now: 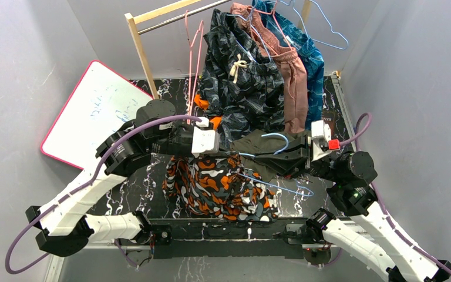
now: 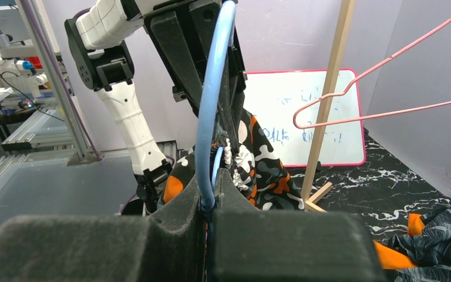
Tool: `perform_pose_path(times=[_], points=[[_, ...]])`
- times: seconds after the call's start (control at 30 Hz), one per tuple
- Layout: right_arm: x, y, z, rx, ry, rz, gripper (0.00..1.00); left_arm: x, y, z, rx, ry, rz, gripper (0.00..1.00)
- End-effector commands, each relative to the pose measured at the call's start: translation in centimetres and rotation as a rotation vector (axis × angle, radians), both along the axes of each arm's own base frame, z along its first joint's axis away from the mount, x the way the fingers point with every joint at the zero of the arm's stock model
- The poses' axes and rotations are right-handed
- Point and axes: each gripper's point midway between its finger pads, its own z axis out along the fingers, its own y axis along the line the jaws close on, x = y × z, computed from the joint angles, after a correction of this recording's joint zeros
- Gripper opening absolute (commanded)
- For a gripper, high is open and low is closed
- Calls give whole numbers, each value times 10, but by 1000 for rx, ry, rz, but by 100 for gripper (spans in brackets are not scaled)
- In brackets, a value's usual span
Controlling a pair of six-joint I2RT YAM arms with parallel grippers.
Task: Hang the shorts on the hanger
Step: Hang the shorts on the hanger.
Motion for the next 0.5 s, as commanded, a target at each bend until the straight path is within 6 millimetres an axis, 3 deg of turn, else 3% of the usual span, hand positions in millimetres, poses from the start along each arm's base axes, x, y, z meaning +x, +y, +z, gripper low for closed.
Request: perform_pose_path(times=[0.0, 0.13, 0.2, 0.27, 0.47], points=[[-16, -8, 25, 61, -70, 35, 0, 5, 1, 23, -86, -80, 31, 0], [-17, -9, 27, 68, -71, 35, 0, 5, 3, 31, -137, -105, 46, 0], [-18, -8, 29, 77, -73, 40, 0, 2, 2, 29, -133, -89, 36, 19], [-18, -8, 31, 89, -74, 45, 0, -1, 0, 25, -122, -67, 14, 29], [-19, -8, 39, 114, -85, 55, 0, -2, -3, 18, -101, -40, -2, 31]])
